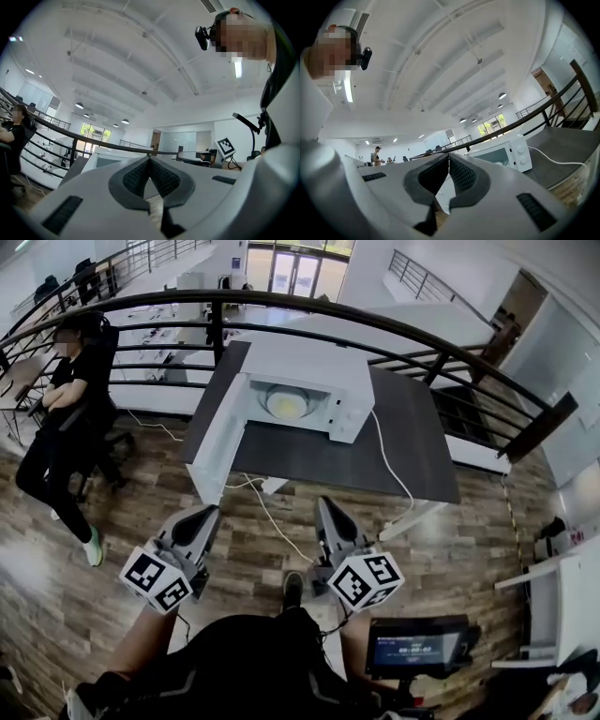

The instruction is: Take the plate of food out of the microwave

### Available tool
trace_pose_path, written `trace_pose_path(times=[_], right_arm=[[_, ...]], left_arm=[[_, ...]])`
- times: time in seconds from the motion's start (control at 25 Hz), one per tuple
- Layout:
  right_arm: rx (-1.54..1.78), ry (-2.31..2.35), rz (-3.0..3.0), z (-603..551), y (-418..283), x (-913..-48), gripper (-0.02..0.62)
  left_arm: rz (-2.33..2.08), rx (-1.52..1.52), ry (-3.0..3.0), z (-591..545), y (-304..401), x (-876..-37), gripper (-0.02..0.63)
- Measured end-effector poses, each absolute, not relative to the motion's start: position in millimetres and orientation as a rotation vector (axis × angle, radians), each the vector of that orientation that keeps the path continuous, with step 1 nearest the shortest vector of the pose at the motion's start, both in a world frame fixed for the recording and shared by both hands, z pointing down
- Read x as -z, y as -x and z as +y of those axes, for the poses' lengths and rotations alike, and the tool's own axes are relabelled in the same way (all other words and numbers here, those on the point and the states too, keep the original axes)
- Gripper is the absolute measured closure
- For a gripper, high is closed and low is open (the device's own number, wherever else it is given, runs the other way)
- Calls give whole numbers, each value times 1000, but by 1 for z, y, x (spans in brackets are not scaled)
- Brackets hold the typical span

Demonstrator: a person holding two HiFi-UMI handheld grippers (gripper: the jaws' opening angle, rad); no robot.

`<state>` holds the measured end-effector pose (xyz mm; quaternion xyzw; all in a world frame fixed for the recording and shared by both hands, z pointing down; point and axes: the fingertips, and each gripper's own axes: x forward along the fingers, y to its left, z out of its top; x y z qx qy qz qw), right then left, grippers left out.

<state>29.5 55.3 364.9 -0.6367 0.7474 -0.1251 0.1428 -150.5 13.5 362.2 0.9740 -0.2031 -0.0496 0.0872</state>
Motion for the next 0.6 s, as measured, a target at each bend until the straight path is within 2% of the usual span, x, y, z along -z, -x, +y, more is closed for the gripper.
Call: trace_pose_path(times=[0.6], right_arm=[[476, 1697, 2205, -69, -181, -369, 595]], left_arm=[[-749, 98, -2923, -80, -3, -334, 603]])
